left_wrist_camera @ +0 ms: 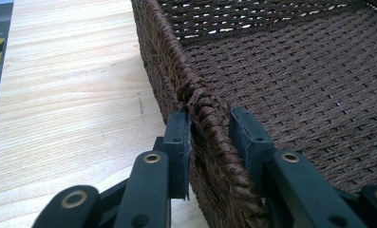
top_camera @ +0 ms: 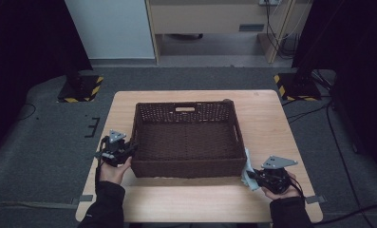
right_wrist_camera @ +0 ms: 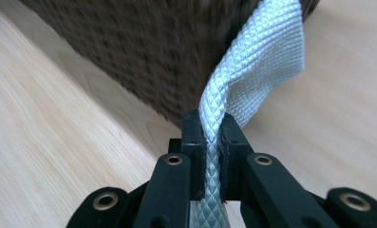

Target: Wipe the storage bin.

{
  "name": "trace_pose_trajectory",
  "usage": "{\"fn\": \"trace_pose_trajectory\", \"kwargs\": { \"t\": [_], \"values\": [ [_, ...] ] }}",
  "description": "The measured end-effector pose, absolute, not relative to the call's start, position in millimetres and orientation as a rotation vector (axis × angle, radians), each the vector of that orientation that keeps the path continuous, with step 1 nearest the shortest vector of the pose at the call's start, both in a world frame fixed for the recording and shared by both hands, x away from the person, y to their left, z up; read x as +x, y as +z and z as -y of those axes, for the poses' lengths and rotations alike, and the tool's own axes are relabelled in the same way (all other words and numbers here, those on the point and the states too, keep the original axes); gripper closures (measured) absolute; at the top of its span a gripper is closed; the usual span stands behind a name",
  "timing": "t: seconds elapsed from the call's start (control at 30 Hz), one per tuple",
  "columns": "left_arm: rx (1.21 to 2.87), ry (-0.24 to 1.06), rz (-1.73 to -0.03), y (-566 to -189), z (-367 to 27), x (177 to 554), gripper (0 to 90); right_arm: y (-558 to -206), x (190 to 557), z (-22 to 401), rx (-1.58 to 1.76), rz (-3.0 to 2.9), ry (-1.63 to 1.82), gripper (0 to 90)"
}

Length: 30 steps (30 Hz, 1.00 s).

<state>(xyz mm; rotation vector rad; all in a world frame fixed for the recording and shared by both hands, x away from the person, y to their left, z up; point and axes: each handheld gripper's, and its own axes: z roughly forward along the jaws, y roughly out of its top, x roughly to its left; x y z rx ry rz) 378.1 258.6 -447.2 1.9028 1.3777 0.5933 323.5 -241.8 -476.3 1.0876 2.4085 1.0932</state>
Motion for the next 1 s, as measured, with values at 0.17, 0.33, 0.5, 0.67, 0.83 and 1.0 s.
{"fn": "trace_pose_trajectory", "kwargs": {
  "t": [0.17,0.33,0.5,0.67,0.83,1.0],
  "values": [
    [1.902,0.591,-1.376,-447,-259,378,68.3,-486,329,242,1.149,-2.430,1.036,84.3],
    [1.902,0.592,-1.375,-448,-259,378,68.3,-478,329,258,1.226,-2.325,1.058,84.3],
    [1.904,0.592,-1.373,-448,-259,378,68.2,-476,329,282,1.337,-2.188,1.029,84.3],
    [1.903,0.590,-1.372,-448,-259,378,68.0,-483,333,300,1.410,-2.152,0.959,84.2],
    [1.903,0.589,-1.371,-448,-259,378,67.9,-490,337,309,1.456,-2.152,0.935,84.0],
    [1.903,0.587,-1.370,-448,-259,378,67.8,-499,342,313,1.503,-2.182,0.890,83.4]
  ]
}}
